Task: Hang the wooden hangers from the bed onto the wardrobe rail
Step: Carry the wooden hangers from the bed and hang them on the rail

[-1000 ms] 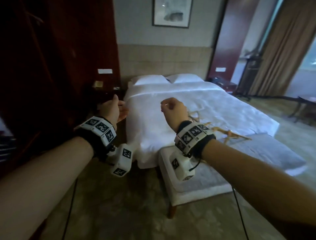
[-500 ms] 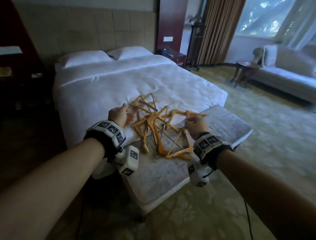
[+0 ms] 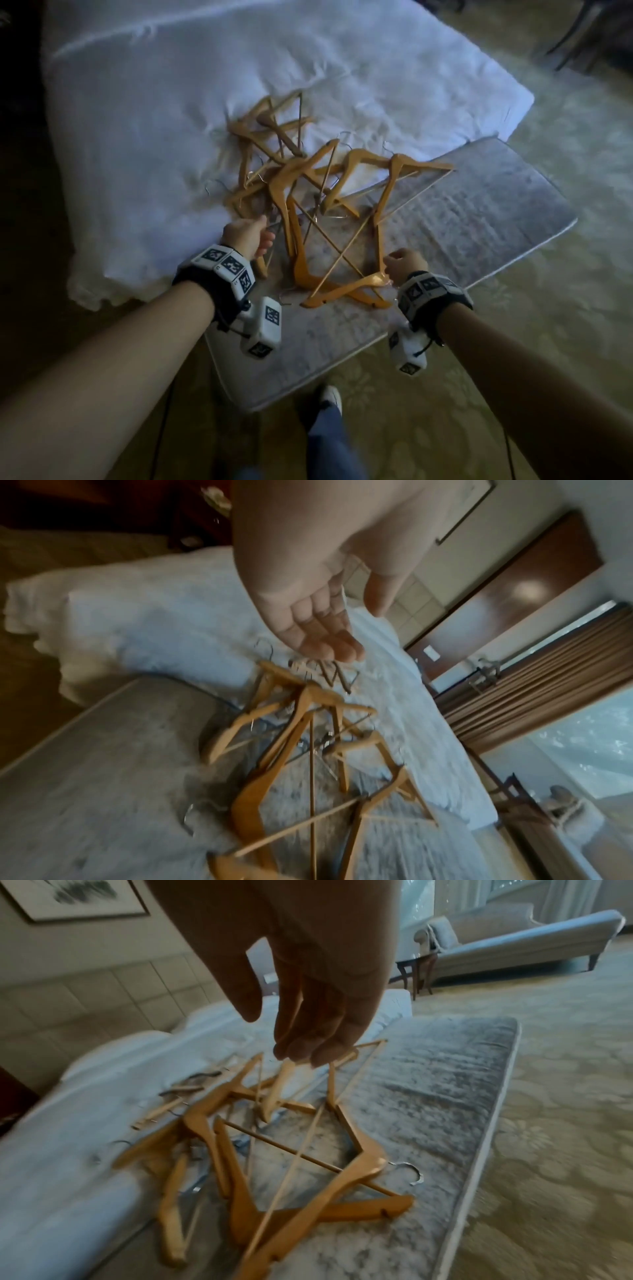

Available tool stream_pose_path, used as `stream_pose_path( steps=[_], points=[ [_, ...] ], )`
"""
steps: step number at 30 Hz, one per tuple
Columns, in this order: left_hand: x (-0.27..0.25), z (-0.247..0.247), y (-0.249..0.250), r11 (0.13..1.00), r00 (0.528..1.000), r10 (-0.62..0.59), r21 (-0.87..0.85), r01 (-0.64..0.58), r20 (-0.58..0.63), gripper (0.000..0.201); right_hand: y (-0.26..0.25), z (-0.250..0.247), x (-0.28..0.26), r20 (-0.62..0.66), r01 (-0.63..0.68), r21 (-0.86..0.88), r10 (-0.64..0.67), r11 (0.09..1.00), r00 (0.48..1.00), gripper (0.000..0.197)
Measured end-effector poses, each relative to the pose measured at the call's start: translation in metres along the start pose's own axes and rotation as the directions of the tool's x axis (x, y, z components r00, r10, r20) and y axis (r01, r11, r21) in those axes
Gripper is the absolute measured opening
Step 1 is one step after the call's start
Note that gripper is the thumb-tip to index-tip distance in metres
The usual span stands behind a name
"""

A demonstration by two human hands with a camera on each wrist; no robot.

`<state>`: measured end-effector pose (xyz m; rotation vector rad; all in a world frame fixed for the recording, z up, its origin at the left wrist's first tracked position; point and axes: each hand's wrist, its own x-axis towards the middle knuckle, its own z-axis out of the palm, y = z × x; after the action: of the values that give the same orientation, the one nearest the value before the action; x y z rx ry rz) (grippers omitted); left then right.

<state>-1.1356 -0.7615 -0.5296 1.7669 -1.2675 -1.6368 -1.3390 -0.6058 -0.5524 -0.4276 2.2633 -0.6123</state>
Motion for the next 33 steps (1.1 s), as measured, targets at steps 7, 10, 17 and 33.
stream_pose_path(
  steps=[7,10,17,33],
  points=[
    [0.046,0.099,-0.065,0.971,0.981,-0.152,0.201,0.126,0.117,0.024,0.067,0.036,0.081,0.164,-0.239,0.102,0.22,0.966,0.962,0.018],
    [0.07,0.117,-0.1,0.937,0.976,-0.194,0.312,0.155,0.097,0.016,0.082,0.066,0.099,0.249,-0.303,0.148,0.262,0.941,0.933,0.026],
    [0.099,0.137,-0.162,0.764,0.928,-0.343,0.617,0.187,0.145,0.056,0.101,0.113,0.131,0.295,-0.308,0.19,0.245,0.932,0.923,0.018],
    [0.047,0.109,-0.039,0.4,0.912,-0.039,0.843,-0.36,0.408,0.038,0.028,0.04,0.073,0.201,-0.154,0.169,0.119,0.974,0.972,0.024]
  ],
)
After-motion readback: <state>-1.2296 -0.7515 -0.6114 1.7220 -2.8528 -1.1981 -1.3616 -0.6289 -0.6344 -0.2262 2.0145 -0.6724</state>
